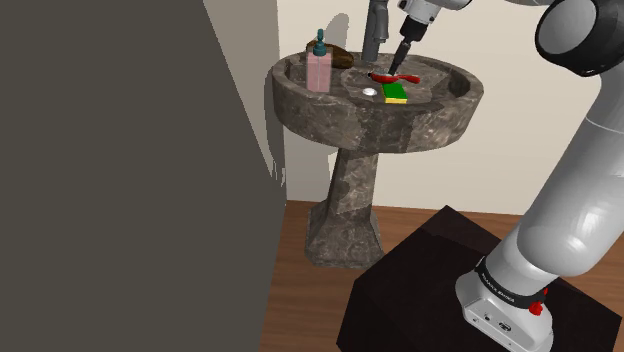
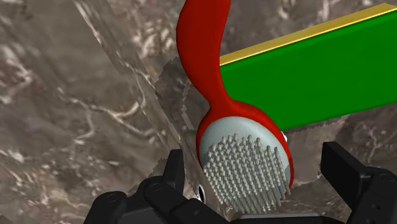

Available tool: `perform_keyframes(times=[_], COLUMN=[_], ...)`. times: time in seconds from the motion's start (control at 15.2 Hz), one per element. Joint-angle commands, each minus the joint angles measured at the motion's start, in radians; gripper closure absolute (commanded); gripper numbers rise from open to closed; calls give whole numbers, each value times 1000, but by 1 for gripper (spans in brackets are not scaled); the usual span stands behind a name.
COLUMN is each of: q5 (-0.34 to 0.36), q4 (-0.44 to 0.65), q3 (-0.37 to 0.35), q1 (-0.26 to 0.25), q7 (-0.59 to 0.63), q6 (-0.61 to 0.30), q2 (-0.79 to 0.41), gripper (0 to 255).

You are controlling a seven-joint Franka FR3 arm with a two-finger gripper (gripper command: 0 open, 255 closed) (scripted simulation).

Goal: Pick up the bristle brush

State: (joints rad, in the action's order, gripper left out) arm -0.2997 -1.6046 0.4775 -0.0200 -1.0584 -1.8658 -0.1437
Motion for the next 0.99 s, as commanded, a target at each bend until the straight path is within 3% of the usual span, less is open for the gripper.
perform_keyframes(times=[0.0,0.4,0.46,0.92], q5=[-9,-15,-15,-15], q4=[-6,-67,-67,-65], q3=[-2,-4,-4,-4], q1=[2,-2,-2,-1], q7=[-12,-26,-26,-26], q6=[-17,-77,-76,-75], q2=[-13,-13,-13,-13], gripper=[0,0,255,255])
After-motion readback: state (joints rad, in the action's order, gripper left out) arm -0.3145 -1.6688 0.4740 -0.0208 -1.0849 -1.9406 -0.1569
